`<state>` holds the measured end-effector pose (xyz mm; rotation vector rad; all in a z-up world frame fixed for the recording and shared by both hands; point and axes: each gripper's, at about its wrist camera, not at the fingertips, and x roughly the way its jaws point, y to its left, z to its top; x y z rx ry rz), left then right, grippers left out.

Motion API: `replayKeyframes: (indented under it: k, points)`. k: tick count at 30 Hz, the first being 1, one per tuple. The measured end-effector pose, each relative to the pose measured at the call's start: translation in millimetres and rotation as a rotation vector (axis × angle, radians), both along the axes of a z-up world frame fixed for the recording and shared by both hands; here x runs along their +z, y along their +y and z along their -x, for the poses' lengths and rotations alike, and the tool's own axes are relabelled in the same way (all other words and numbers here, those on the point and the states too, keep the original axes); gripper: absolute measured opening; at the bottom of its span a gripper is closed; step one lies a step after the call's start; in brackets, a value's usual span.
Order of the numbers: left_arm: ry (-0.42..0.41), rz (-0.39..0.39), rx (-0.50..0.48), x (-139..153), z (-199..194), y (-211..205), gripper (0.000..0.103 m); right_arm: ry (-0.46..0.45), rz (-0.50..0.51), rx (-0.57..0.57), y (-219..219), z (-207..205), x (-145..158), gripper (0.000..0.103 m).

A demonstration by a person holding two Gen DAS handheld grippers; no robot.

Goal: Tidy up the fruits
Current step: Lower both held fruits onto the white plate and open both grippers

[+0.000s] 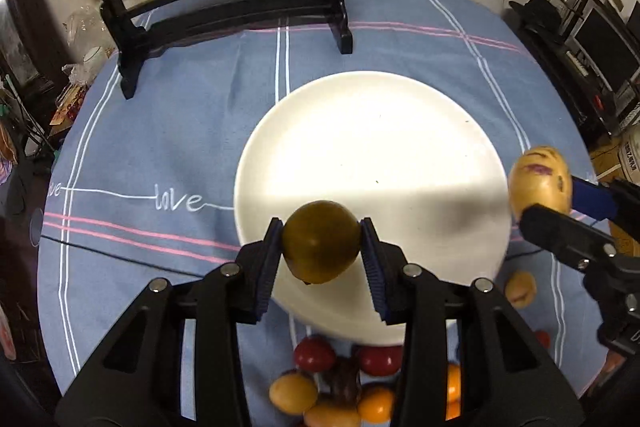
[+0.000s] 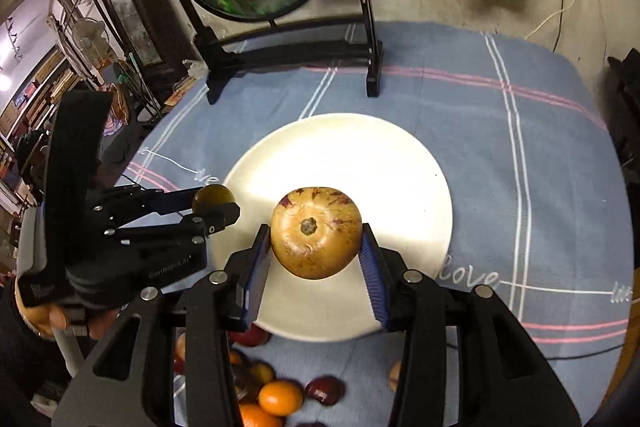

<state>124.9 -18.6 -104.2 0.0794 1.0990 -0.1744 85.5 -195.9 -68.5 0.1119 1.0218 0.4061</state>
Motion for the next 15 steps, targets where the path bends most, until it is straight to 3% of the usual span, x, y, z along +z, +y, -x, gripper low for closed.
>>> replayKeyframes:
  k: [12,15]
  points:
    - [0.012,-0.082,-0.048,-36.6,-28.2,-21.7,0.040,0.108,0.066,0.040,13.6,-50.9,-56.3,0.046]
    - [0.004,-0.105,-0.033,-40.5,-31.5,-20.8,0.057,0.147,0.105,0.026,11.6,-58.3,-65.3,0.046]
